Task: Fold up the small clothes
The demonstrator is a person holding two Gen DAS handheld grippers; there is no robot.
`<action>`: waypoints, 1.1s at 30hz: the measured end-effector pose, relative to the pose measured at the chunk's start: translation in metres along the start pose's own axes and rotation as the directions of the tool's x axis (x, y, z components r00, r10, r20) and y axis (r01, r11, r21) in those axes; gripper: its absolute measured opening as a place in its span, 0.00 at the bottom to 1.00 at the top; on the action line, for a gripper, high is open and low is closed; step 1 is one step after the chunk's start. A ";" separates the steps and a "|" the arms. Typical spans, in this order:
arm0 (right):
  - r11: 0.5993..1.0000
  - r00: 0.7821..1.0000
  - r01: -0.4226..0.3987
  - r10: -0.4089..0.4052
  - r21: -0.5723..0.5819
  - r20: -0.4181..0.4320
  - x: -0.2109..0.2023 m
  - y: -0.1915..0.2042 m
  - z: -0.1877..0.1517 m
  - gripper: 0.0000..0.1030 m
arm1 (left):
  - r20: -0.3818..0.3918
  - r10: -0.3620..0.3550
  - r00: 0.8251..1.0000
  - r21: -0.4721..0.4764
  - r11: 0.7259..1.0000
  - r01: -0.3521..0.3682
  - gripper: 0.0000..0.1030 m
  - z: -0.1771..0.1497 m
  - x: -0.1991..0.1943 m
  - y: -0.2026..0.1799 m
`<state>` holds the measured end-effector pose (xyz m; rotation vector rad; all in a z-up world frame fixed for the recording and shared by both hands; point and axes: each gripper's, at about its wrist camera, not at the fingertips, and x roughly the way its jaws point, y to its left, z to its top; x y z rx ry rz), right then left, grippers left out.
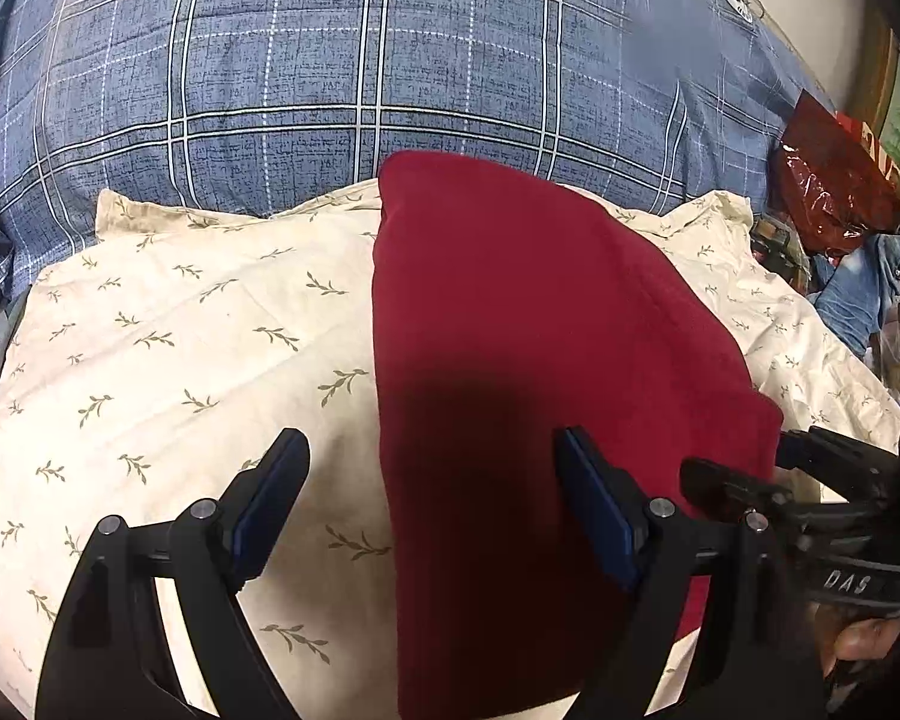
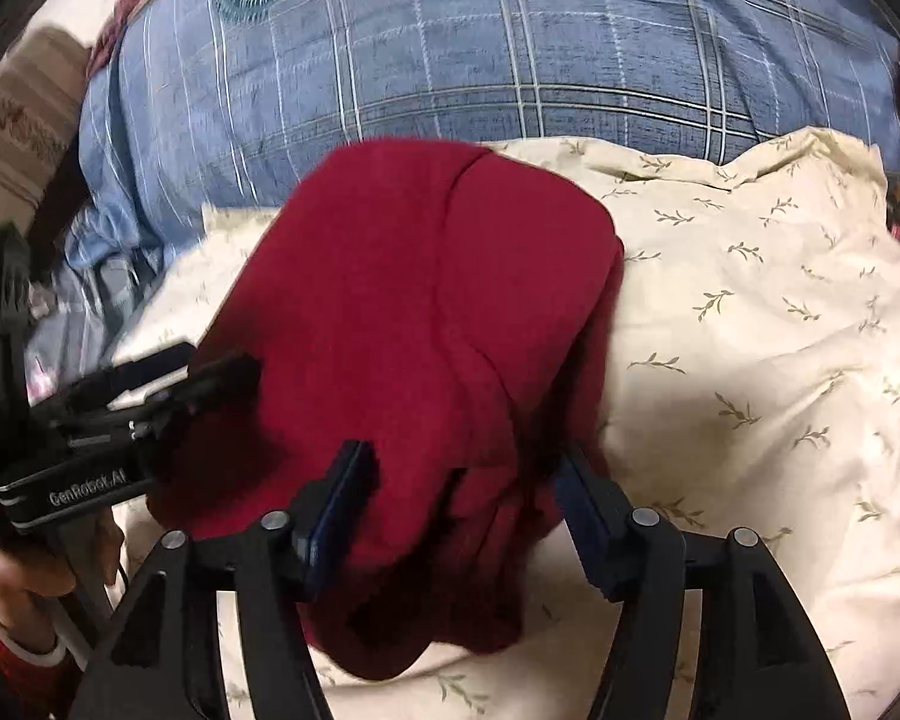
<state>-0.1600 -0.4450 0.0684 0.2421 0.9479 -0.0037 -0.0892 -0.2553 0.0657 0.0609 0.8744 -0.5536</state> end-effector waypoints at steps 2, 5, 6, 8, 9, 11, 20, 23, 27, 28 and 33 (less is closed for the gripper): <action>1.000 1.000 -0.009 0.009 -0.014 0.008 -0.007 0.001 0.004 0.63 | -0.008 -0.013 1.000 0.000 1.000 0.013 0.83 0.000 -0.001 0.002; 0.999 0.998 -0.033 0.031 0.034 0.059 -0.020 -0.008 0.012 0.69 | -0.022 -0.049 0.999 -0.014 0.999 0.049 0.83 0.004 -0.004 0.009; 0.997 0.996 -0.044 0.039 0.064 0.079 -0.023 -0.014 0.015 0.75 | -0.024 -0.055 0.998 -0.016 0.998 0.055 0.83 0.005 -0.004 0.010; 0.989 0.993 -0.085 0.074 0.125 0.090 -0.018 -0.028 0.023 0.79 | -0.026 -0.068 0.997 -0.022 0.998 0.067 0.83 0.009 -0.004 0.015; 0.984 0.992 -0.105 0.094 0.142 0.085 -0.014 -0.032 0.025 0.79 | -0.027 -0.077 0.997 -0.027 0.997 0.076 0.83 0.010 -0.004 0.017; 0.974 0.991 -0.130 0.120 0.183 0.066 -0.001 -0.040 0.031 0.79 | -0.031 -0.106 0.994 -0.049 0.993 0.104 0.83 0.014 -0.001 0.023; 0.920 0.961 -0.277 0.271 0.275 0.063 0.042 -0.061 0.036 0.83 | -0.093 -0.282 0.955 -0.155 0.951 0.266 0.85 0.024 0.036 0.034; 0.934 0.960 -0.279 0.270 0.224 0.069 0.045 -0.054 0.038 0.78 | -0.099 -0.330 0.939 -0.175 0.934 0.310 0.85 0.026 0.048 0.031; 0.956 0.969 -0.242 0.230 0.167 0.091 0.035 -0.040 0.039 0.55 | -0.101 -0.378 0.920 -0.177 0.917 0.357 0.69 0.027 0.054 0.025; 0.954 0.967 -0.249 0.235 0.168 0.100 0.030 -0.039 0.040 0.51 | -0.094 -0.374 0.922 -0.172 0.919 0.355 0.59 0.028 0.049 0.024; 0.931 0.942 -0.329 0.310 0.162 0.128 -0.008 -0.019 0.040 0.41 | -0.079 -0.368 0.927 -0.142 0.924 0.355 0.47 0.031 0.010 0.028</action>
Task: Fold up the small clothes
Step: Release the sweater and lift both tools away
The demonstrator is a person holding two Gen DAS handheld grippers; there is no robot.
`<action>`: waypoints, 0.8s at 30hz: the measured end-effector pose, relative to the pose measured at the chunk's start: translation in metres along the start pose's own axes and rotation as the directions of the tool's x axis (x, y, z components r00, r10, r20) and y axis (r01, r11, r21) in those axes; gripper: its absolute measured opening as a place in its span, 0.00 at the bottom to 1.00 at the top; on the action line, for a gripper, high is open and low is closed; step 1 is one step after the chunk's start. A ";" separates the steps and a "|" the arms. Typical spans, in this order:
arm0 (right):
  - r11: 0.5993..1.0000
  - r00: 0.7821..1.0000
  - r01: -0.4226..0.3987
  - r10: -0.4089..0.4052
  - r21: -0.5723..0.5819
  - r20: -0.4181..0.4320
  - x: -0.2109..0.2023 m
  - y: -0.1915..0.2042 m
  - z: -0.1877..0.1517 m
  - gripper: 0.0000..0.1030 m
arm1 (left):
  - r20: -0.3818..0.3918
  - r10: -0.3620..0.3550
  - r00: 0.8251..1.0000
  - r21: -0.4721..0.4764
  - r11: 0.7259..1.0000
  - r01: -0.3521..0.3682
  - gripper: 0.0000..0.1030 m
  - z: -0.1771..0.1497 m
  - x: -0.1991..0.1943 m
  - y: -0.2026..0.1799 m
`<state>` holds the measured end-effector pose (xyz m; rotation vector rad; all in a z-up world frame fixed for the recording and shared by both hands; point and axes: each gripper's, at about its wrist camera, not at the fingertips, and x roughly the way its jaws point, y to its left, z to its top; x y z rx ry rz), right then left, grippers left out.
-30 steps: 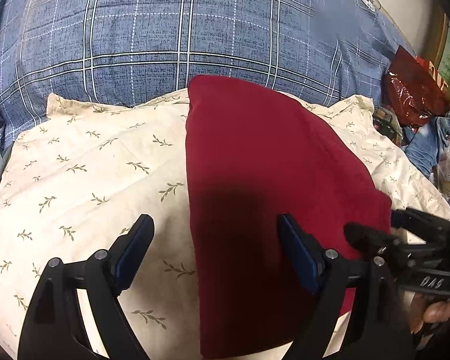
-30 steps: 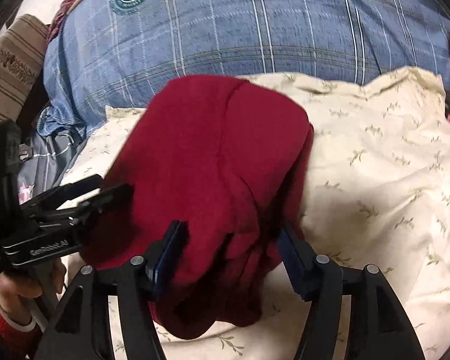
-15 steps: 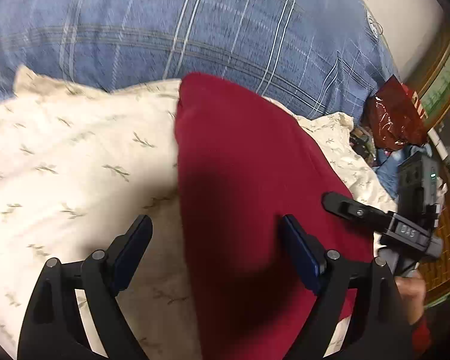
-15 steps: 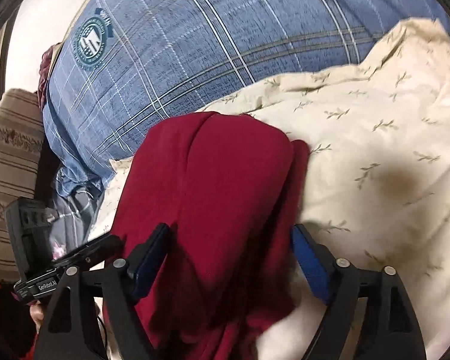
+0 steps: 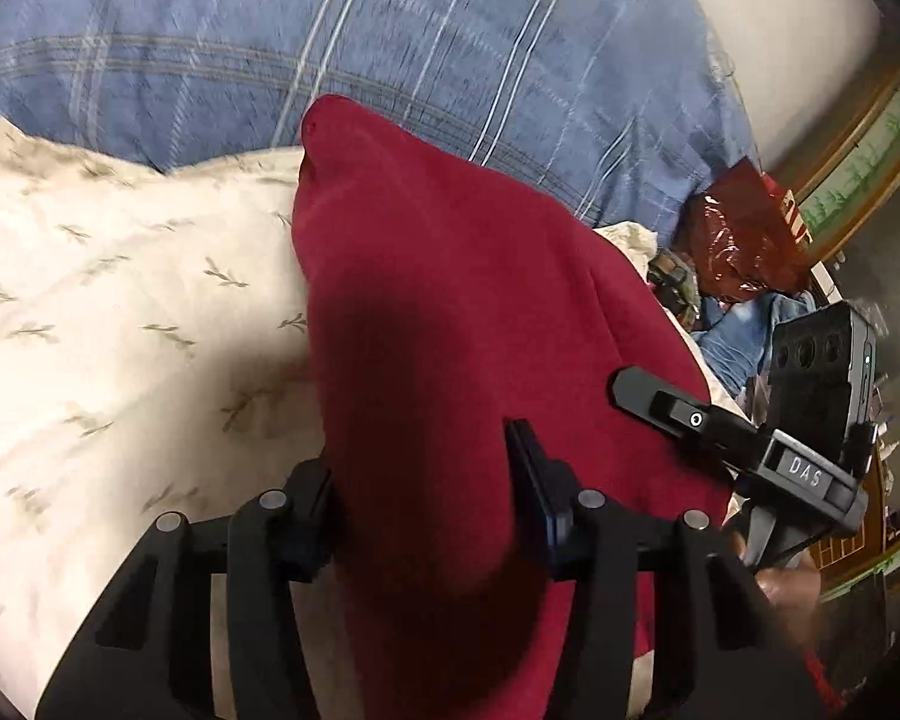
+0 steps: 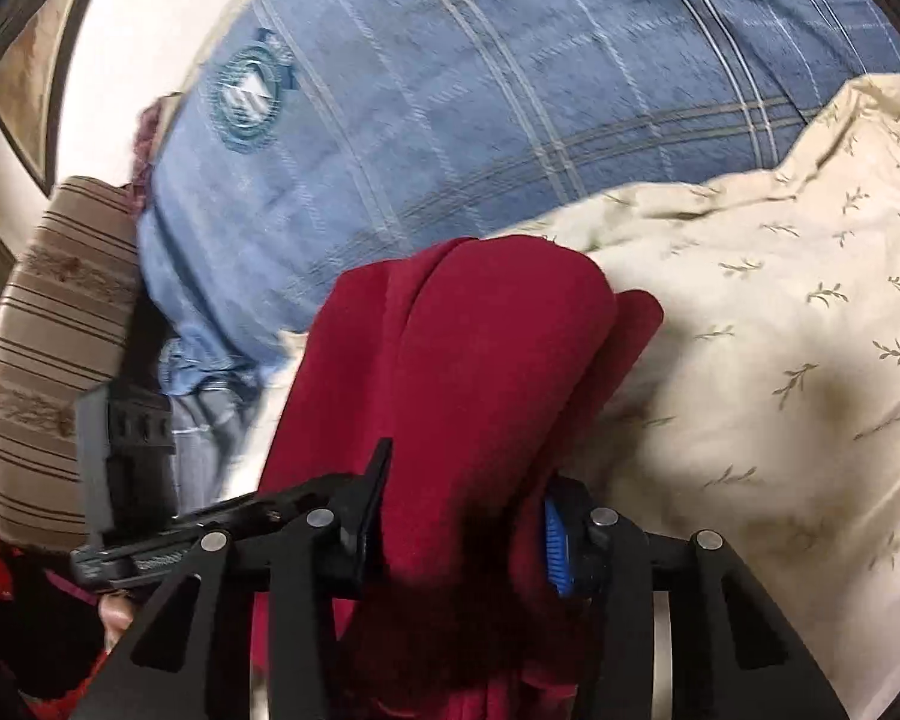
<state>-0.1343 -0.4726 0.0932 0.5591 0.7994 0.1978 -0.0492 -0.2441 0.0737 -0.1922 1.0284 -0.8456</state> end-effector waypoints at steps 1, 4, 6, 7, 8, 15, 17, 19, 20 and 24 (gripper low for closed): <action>1.000 1.000 -0.019 0.019 -0.010 -0.001 -0.005 0.010 -0.004 0.41 | 0.009 0.010 1.000 0.006 1.000 -0.010 0.47 -0.004 -0.013 -0.002; 0.997 0.996 -0.073 0.073 0.000 -0.051 -0.008 0.035 -0.020 0.41 | 0.017 0.047 0.999 -0.011 0.999 -0.047 0.47 -0.020 -0.054 0.003; 0.994 0.991 -0.103 0.100 -0.028 -0.085 -0.003 0.052 -0.033 0.42 | 0.018 0.086 0.996 -0.036 0.996 -0.085 0.48 -0.037 -0.074 0.014; 0.993 0.990 -0.103 0.098 -0.049 -0.103 0.004 0.060 -0.041 0.44 | 0.018 0.105 0.994 -0.048 0.993 -0.104 0.48 -0.044 -0.080 0.019; 0.994 0.990 -0.091 0.083 -0.065 -0.118 0.012 0.065 -0.048 0.47 | 0.019 0.128 0.992 -0.063 0.990 -0.127 0.48 -0.055 -0.084 0.027; 0.972 0.986 0.092 -0.120 -0.218 -0.117 0.014 0.093 -0.070 0.57 | 0.031 0.269 0.963 -0.077 0.961 -0.266 0.66 -0.085 -0.089 0.055; 0.957 0.992 0.097 -0.116 -0.274 -0.054 -0.009 0.111 -0.070 0.57 | 0.090 0.340 0.936 -0.043 0.940 -0.338 0.72 -0.080 -0.101 0.047; 0.937 0.994 0.075 -0.096 -0.342 -0.045 -0.019 0.130 -0.072 0.57 | 0.119 0.363 0.924 -0.026 0.932 -0.362 0.77 -0.076 -0.103 0.045; 0.930 0.995 0.059 -0.085 -0.362 -0.056 -0.018 0.137 -0.075 0.53 | 0.122 0.366 0.923 -0.022 0.930 -0.366 0.77 -0.075 -0.101 0.044; 0.897 0.973 0.111 -0.186 -0.427 -0.139 0.013 0.137 -0.100 0.39 | 0.129 0.408 0.904 -0.002 0.911 -0.411 0.77 -0.076 -0.083 0.040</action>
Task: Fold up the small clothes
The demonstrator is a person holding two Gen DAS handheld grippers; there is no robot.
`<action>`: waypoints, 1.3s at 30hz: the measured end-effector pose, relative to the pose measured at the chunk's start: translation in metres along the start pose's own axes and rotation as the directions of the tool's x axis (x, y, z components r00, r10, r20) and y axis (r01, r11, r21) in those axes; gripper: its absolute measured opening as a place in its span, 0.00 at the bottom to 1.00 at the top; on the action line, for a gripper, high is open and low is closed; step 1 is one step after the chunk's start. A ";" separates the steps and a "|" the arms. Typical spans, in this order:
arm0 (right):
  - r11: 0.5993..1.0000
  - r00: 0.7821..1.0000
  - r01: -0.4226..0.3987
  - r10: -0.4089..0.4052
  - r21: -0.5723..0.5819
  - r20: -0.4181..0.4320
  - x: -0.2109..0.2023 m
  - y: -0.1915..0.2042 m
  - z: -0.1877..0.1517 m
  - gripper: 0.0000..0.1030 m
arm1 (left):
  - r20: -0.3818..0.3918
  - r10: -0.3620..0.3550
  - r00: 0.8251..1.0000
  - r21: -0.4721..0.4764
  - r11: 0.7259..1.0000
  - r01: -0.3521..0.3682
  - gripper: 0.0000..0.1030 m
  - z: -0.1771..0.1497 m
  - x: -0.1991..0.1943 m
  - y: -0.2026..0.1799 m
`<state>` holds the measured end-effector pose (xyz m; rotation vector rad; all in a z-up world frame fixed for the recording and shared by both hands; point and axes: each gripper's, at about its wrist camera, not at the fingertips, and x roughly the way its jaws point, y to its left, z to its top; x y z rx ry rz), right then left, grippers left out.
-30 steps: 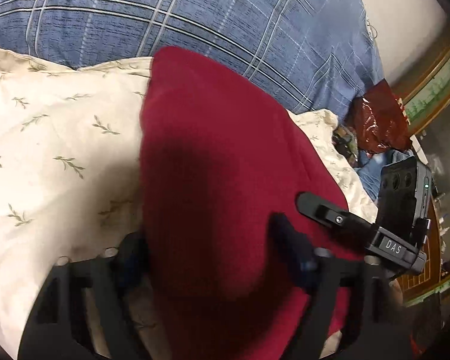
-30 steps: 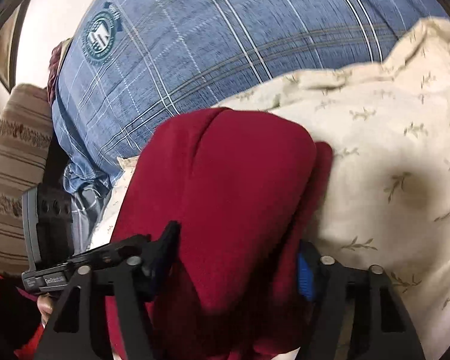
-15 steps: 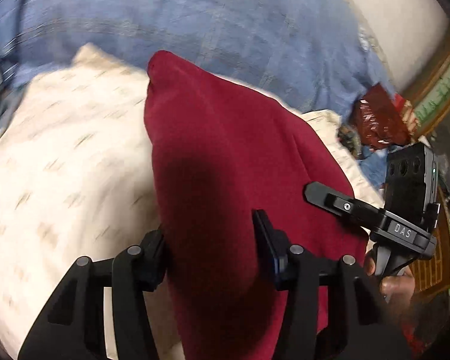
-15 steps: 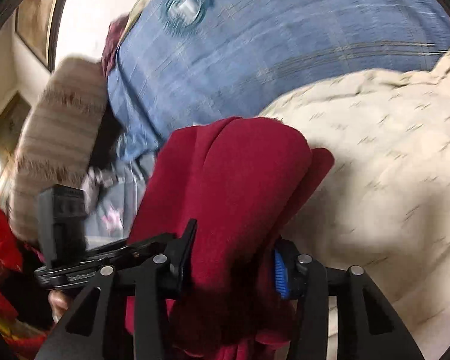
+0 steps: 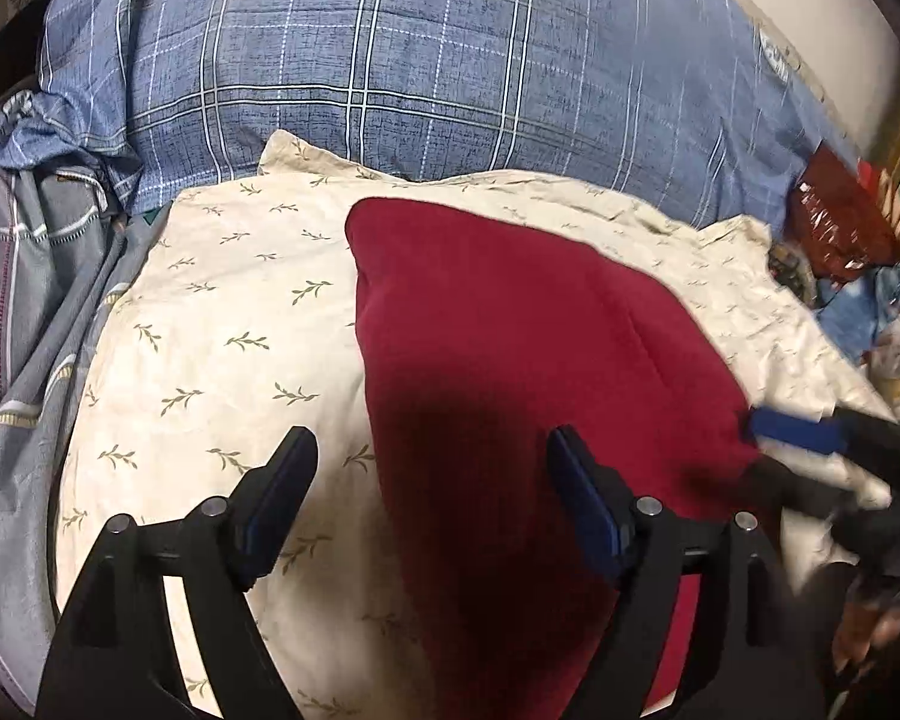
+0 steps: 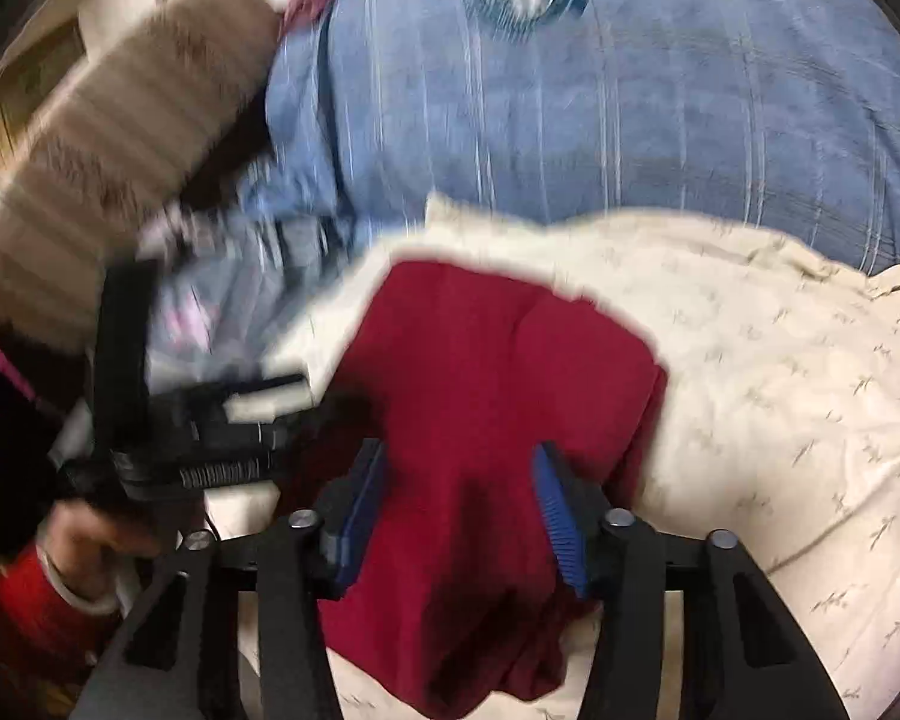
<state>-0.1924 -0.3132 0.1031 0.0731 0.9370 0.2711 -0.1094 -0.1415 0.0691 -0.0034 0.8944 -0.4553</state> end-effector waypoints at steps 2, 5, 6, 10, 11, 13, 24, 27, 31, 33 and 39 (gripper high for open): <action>0.997 0.996 0.071 -0.071 -0.002 -0.052 0.025 -0.007 -0.015 0.40 | 0.005 0.010 1.000 0.002 1.000 -0.010 0.77 -0.003 0.010 -0.004; 0.998 0.998 0.068 -0.068 0.002 -0.001 0.020 -0.008 -0.017 0.40 | 0.033 0.015 0.999 0.003 1.000 -0.015 0.77 -0.006 0.008 -0.003; 0.998 0.998 0.056 -0.056 0.008 0.003 0.017 -0.007 -0.015 0.41 | 0.041 0.022 0.999 0.007 1.000 -0.023 0.77 -0.009 0.004 -0.001; 0.998 0.997 0.034 -0.038 0.046 0.072 -0.013 -0.004 -0.011 0.53 | 0.079 0.066 0.995 0.021 0.997 -0.068 0.77 -0.009 -0.010 -0.009; 0.998 0.994 0.046 -0.051 0.048 0.099 -0.019 -0.001 -0.010 0.61 | 0.093 0.076 0.993 0.025 0.997 -0.078 0.77 -0.010 -0.016 -0.011; 0.995 0.983 0.086 -0.092 0.045 0.156 -0.033 0.005 -0.011 0.68 | 0.117 0.094 0.989 0.022 0.995 -0.097 0.77 -0.010 -0.027 -0.013; 0.984 0.944 0.163 -0.175 0.066 0.281 -0.064 0.024 -0.017 0.83 | 0.234 0.158 0.959 0.005 0.986 -0.164 0.80 -0.022 -0.081 -0.016; 0.986 0.942 0.151 -0.166 0.073 0.292 -0.068 0.027 -0.018 0.85 | 0.263 0.180 0.948 0.007 0.982 -0.188 0.80 -0.025 -0.092 -0.018; 0.984 0.937 0.164 -0.175 0.064 0.302 -0.071 0.030 -0.020 0.85 | 0.291 0.195 0.937 -0.016 0.980 -0.199 0.80 -0.030 -0.102 -0.017; 0.984 0.935 0.166 -0.178 0.065 0.308 -0.073 0.030 -0.021 0.86 | 0.298 0.209 0.931 -0.022 0.977 -0.212 0.80 -0.032 -0.104 -0.016; 0.984 0.935 0.164 -0.177 0.069 0.307 -0.073 0.029 -0.023 0.87 | 0.310 0.241 0.920 -0.017 0.969 -0.248 0.80 -0.035 -0.107 -0.017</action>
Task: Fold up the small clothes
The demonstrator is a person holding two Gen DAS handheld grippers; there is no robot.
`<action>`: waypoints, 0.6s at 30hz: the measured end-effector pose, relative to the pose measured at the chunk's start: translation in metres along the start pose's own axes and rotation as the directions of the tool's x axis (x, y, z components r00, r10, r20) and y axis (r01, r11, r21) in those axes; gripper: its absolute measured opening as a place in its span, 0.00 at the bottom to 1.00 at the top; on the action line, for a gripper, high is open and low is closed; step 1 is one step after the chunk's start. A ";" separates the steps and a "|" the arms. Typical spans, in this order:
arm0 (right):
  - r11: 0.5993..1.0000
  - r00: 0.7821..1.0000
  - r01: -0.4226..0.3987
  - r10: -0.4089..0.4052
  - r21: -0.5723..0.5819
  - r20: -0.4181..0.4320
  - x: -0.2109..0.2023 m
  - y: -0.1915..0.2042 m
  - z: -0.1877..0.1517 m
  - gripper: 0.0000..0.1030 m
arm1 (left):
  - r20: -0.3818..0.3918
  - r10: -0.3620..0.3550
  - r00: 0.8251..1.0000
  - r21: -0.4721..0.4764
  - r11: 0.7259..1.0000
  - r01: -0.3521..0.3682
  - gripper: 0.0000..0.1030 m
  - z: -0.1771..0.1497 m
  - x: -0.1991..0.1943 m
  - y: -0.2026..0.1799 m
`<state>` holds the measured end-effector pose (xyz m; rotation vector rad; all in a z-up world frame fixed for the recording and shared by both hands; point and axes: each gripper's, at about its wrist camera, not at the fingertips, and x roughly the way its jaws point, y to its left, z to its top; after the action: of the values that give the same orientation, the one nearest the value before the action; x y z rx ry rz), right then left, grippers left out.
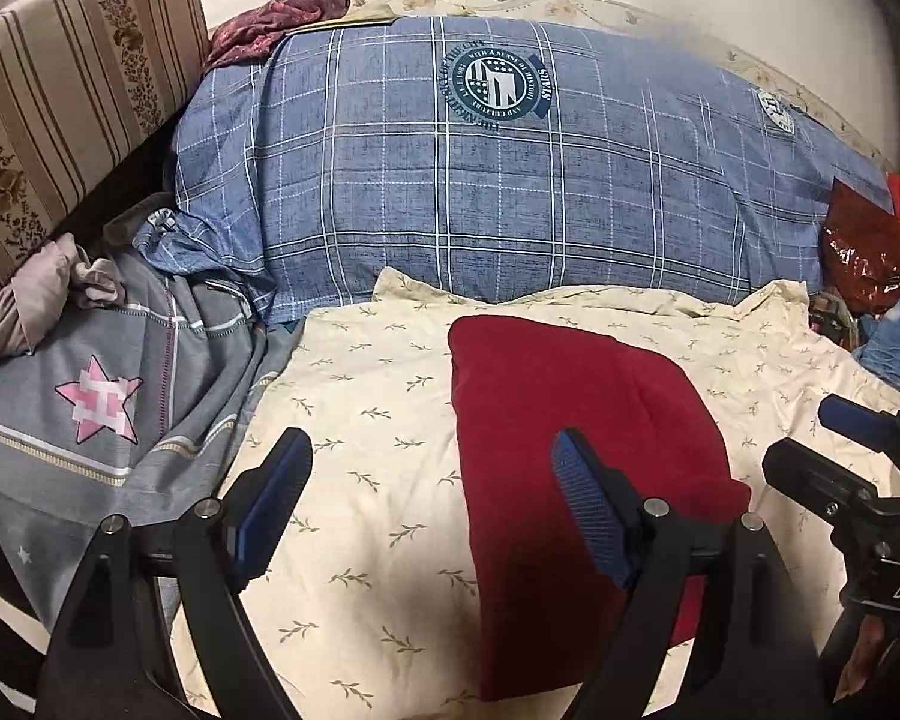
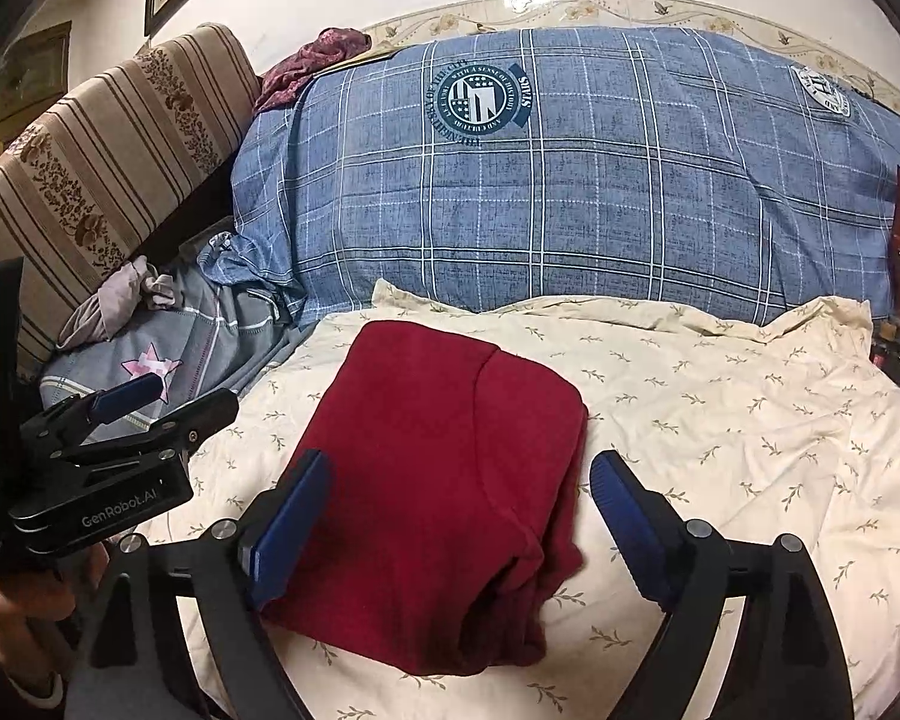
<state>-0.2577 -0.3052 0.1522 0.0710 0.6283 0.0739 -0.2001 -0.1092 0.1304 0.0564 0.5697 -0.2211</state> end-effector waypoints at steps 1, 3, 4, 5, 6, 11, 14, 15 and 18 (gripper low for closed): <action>1.000 1.000 -0.001 0.001 0.001 -0.003 0.001 0.000 0.000 0.87 | -0.001 0.000 1.000 0.002 1.000 0.000 0.80 0.000 0.000 0.000; 1.000 1.000 -0.002 0.002 0.002 -0.006 0.001 0.000 -0.001 0.87 | -0.001 -0.007 1.000 0.004 1.000 0.007 0.80 -0.001 0.000 -0.001; 1.000 1.000 -0.001 0.002 0.002 -0.008 0.002 0.000 -0.001 0.87 | -0.001 -0.006 1.000 0.006 1.000 0.006 0.80 -0.001 0.000 -0.002; 1.000 1.000 -0.003 0.003 0.001 -0.010 0.002 0.001 -0.002 0.87 | -0.002 -0.003 1.000 0.011 1.000 0.003 0.80 -0.002 0.000 -0.002; 1.000 1.000 -0.003 0.003 0.000 -0.010 0.002 0.001 -0.002 0.87 | -0.002 -0.002 1.000 0.013 1.000 0.002 0.80 -0.002 0.000 -0.003; 1.000 1.000 -0.002 0.002 0.003 -0.017 0.003 0.001 -0.003 0.87 | -0.013 -0.006 1.000 0.010 1.000 0.006 0.80 -0.004 0.003 -0.003; 1.000 1.000 -0.006 0.006 0.009 -0.023 0.005 -0.001 -0.003 0.87 | -0.013 0.008 1.000 0.020 1.000 -0.008 0.80 -0.005 0.003 -0.005; 1.000 1.000 -0.007 0.007 0.010 -0.024 0.006 -0.001 -0.004 0.87 | -0.013 0.008 1.000 0.019 1.000 -0.008 0.80 -0.006 0.003 -0.005; 1.000 1.000 -0.008 0.008 0.007 -0.029 0.008 0.000 -0.005 0.87 | -0.010 0.011 1.000 0.008 1.000 -0.011 0.80 -0.005 0.004 -0.003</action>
<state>-0.2543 -0.3045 0.1439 0.0789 0.6571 0.0811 -0.2003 -0.1118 0.1239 0.0682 0.5782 -0.2126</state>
